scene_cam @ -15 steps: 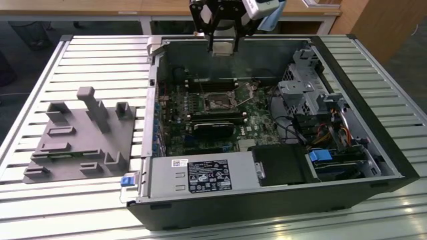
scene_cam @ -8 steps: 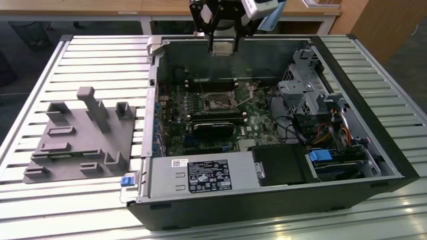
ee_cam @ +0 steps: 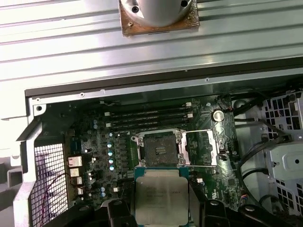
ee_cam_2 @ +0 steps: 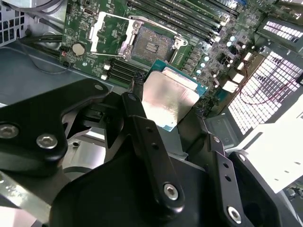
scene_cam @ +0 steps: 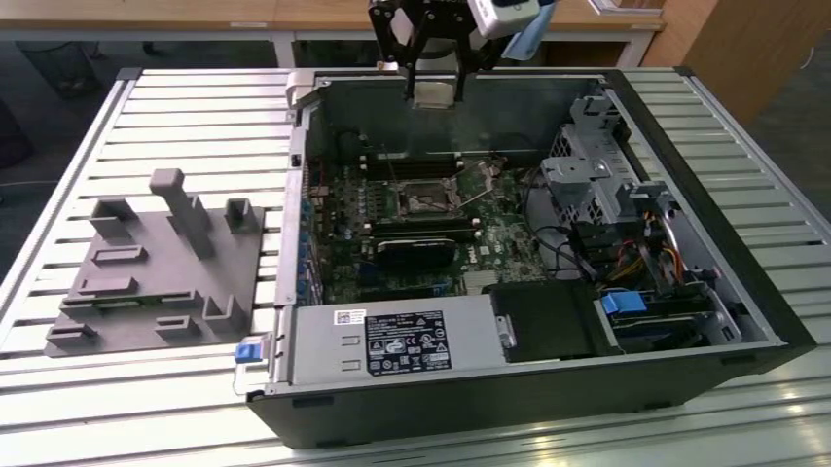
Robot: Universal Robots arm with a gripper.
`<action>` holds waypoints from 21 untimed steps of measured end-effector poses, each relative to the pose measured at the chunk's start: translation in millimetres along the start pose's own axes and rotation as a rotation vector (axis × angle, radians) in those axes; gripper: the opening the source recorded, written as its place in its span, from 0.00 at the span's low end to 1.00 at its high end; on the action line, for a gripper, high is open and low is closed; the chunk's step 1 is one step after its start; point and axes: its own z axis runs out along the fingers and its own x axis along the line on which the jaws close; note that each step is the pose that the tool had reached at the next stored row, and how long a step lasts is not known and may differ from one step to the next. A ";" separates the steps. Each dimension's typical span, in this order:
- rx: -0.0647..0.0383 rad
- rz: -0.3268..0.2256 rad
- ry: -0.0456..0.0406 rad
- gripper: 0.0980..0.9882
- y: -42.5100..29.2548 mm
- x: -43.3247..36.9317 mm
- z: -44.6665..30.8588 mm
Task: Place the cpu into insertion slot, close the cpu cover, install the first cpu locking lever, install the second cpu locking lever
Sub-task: 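Place the cpu into insertion slot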
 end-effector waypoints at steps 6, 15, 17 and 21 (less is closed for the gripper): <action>0.000 0.018 -0.0016 0.49 0.0 0.0 0.0; -0.001 0.045 -0.0040 0.49 0.0 0.0 0.0; -0.001 0.051 -0.0045 0.49 0.0 0.0 0.0; -0.001 0.063 -0.0057 0.49 0.0 0.0 0.1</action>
